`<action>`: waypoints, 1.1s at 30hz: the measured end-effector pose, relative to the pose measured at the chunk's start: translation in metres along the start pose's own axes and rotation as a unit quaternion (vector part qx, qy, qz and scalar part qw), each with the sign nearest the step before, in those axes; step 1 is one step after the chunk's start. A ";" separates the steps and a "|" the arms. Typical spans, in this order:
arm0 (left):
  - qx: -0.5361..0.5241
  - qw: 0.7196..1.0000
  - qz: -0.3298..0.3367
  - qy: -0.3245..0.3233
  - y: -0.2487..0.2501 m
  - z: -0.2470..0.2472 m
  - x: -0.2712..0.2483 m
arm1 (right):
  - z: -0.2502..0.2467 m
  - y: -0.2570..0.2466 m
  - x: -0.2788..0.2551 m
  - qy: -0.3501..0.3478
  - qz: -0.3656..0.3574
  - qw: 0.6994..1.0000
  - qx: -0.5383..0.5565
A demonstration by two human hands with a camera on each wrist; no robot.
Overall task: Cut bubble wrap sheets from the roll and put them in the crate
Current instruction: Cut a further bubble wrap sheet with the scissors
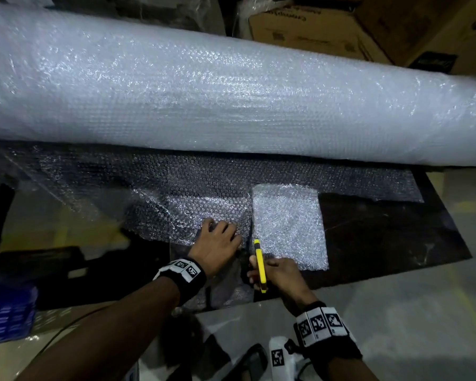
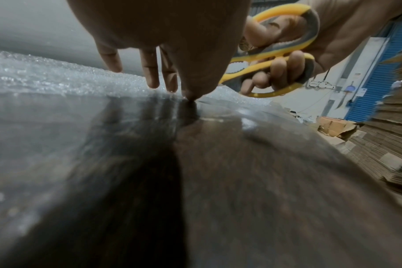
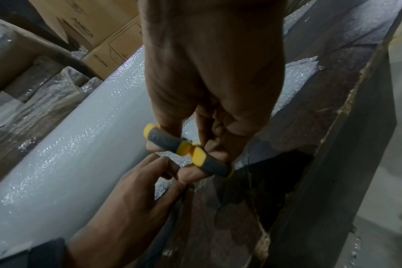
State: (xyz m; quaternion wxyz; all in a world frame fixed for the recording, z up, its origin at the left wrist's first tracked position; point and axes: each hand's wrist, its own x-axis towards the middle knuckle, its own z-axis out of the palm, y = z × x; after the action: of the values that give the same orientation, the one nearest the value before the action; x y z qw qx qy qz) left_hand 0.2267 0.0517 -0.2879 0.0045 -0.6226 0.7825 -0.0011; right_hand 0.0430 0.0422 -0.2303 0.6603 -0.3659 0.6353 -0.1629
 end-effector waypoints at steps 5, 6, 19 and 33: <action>0.009 0.999 0.007 -0.044 0.001 -0.005 -0.001 | 0.002 0.000 -0.004 0.029 -0.018 0.999 0.029; 0.012 0.998 0.009 -0.056 0.002 -0.006 -0.001 | 0.002 0.000 -0.003 0.040 -0.021 0.998 0.034; -0.007 1.000 0.018 0.009 -0.003 0.005 -0.003 | 0.005 0.000 0.000 -0.002 0.009 1.000 0.006; -0.016 0.996 0.021 0.090 -0.002 0.000 -0.005 | 0.006 -0.003 0.018 -0.002 0.041 0.999 -0.014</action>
State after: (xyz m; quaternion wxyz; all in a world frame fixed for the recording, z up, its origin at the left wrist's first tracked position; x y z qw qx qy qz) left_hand 0.2301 0.0558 -0.2876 -0.0758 -0.6035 0.7926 -0.0439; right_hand 0.0522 0.0293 -0.2412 0.6623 -0.3492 0.6508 -0.1263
